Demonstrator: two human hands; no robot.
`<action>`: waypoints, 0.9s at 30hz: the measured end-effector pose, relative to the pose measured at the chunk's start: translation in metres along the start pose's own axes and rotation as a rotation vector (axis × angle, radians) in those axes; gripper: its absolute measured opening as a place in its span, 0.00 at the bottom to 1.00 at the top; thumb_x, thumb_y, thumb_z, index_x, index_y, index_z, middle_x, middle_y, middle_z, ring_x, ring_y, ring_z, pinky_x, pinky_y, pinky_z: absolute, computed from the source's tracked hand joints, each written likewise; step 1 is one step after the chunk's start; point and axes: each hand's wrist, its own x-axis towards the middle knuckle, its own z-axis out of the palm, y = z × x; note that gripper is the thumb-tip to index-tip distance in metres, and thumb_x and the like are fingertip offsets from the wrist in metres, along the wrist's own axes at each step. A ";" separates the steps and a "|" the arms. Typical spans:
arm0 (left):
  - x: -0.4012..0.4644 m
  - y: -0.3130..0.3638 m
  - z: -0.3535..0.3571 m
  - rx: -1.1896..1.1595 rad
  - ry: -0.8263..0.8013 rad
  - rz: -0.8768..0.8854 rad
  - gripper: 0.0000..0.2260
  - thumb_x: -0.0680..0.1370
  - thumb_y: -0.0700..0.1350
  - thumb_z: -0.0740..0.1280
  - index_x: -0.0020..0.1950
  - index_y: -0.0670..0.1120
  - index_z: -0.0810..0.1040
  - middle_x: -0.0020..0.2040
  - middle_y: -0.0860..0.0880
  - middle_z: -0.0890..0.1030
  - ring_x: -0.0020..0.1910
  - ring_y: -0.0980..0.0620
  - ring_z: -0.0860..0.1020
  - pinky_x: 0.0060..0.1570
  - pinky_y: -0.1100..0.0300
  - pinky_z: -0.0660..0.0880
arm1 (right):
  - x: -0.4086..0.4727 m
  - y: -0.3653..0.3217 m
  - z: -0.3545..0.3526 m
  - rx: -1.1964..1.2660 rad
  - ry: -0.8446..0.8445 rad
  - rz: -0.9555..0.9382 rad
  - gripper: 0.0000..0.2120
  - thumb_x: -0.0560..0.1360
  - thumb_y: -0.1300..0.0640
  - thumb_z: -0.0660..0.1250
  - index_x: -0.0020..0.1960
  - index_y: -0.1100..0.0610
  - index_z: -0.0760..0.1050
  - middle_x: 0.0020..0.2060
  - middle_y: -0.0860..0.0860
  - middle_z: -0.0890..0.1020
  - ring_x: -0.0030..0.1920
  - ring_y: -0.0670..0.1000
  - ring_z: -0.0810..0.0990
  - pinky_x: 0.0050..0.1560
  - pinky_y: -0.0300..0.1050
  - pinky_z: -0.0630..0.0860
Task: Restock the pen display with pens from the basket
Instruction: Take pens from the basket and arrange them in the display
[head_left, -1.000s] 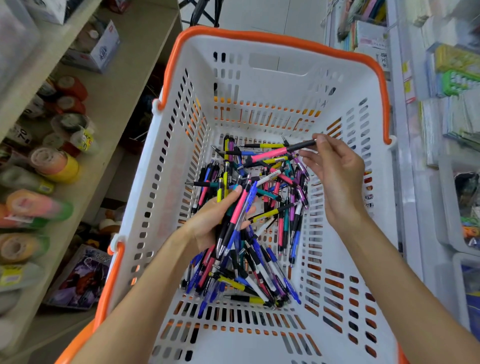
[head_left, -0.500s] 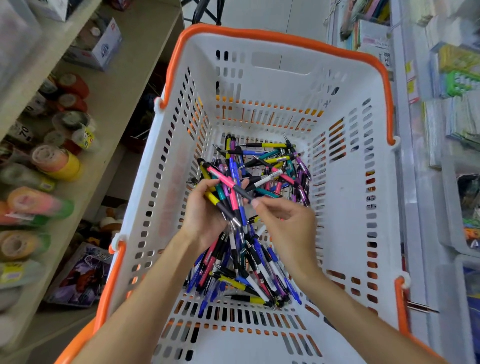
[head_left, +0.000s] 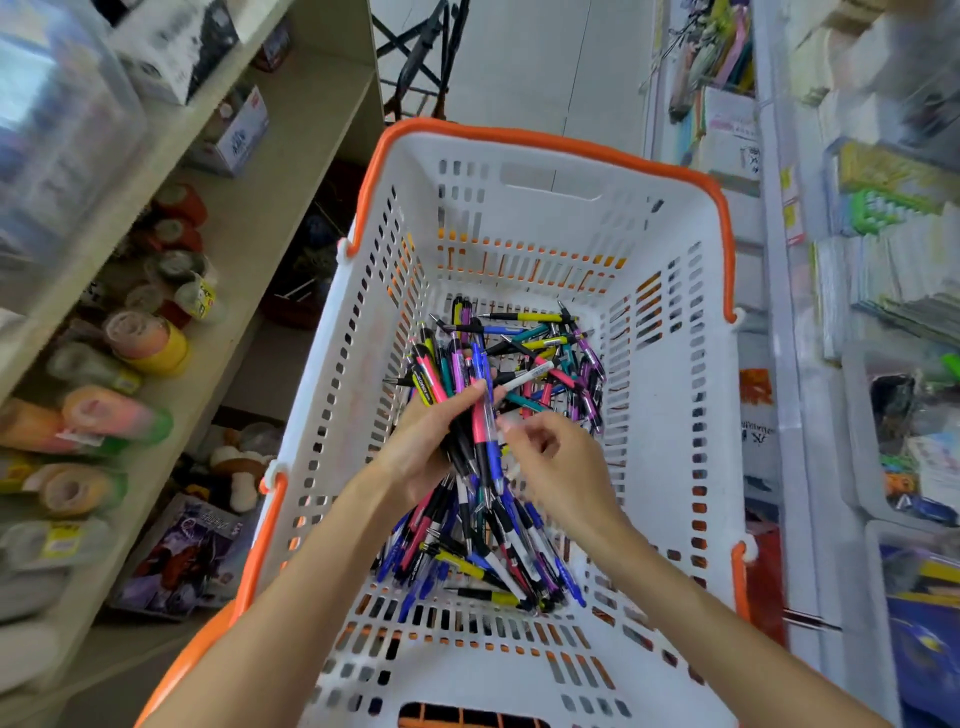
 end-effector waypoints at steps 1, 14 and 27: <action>-0.008 0.004 0.005 -0.012 -0.004 0.001 0.13 0.78 0.43 0.65 0.61 0.40 0.76 0.44 0.47 0.86 0.39 0.52 0.84 0.40 0.59 0.81 | -0.001 -0.009 -0.006 -0.001 -0.047 0.079 0.09 0.81 0.47 0.57 0.45 0.46 0.73 0.40 0.48 0.78 0.39 0.46 0.75 0.45 0.42 0.73; -0.127 0.061 0.000 -0.186 0.177 0.260 0.09 0.80 0.41 0.64 0.59 0.43 0.78 0.42 0.48 0.85 0.37 0.53 0.84 0.34 0.60 0.80 | -0.032 -0.118 -0.034 0.133 -0.918 0.277 0.13 0.81 0.51 0.58 0.56 0.59 0.74 0.50 0.57 0.81 0.47 0.54 0.83 0.58 0.54 0.77; -0.316 0.067 -0.137 -0.395 0.334 0.556 0.11 0.81 0.45 0.61 0.58 0.43 0.79 0.52 0.46 0.84 0.43 0.55 0.83 0.38 0.62 0.79 | -0.139 -0.245 0.115 -0.208 -1.131 -0.031 0.17 0.80 0.52 0.61 0.62 0.64 0.75 0.49 0.56 0.82 0.37 0.46 0.83 0.38 0.37 0.78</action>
